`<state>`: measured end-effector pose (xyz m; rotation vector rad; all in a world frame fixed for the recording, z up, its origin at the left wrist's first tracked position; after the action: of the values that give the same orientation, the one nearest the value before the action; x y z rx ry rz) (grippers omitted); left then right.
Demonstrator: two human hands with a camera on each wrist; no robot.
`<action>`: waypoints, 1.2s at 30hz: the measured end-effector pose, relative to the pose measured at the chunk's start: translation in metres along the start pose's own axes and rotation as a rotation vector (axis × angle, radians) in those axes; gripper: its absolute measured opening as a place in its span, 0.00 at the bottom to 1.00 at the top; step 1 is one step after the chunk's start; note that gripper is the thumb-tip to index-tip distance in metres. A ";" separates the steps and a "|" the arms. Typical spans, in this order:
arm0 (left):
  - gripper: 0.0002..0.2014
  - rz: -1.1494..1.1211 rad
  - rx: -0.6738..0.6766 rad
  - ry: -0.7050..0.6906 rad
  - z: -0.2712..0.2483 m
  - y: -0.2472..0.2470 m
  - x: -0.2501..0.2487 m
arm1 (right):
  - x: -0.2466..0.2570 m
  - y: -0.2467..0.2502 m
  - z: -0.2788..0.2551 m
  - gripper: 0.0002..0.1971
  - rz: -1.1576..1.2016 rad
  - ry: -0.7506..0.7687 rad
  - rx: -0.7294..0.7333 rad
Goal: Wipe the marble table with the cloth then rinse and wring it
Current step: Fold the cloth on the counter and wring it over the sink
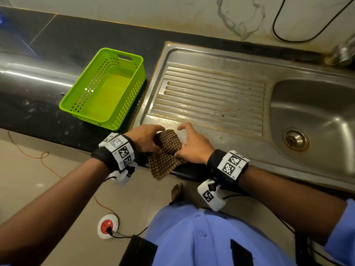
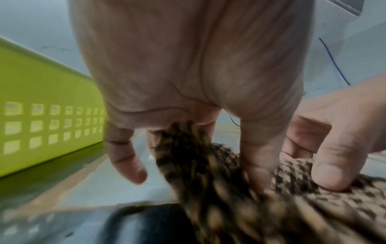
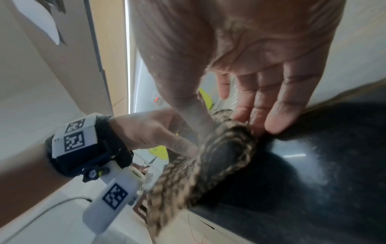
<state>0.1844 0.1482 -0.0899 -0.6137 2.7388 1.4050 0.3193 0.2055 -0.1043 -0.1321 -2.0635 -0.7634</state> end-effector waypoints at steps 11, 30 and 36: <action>0.27 -0.680 -0.047 0.093 -0.027 -0.021 0.001 | 0.029 0.036 0.028 0.23 -0.200 0.011 0.326; 0.23 0.308 -0.484 -0.287 -0.024 0.005 -0.035 | 0.062 0.014 -0.013 0.15 -0.764 0.487 0.090; 0.25 0.515 -0.422 -0.264 -0.027 -0.010 -0.032 | 0.062 -0.002 -0.029 0.17 -0.763 0.578 0.117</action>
<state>0.2219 0.1324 -0.0761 0.3050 2.4936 2.0138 0.3027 0.1758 -0.0446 0.8870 -1.5600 -0.9756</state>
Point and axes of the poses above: each hand's wrist, its own z-axis towards the middle knuckle, its own y-axis out of the back of the hand, x = y × z, the point moved 8 cm from there along z, towards the middle knuckle, and after that the axes turned 8 degrees about z, right-handed, at the moved point
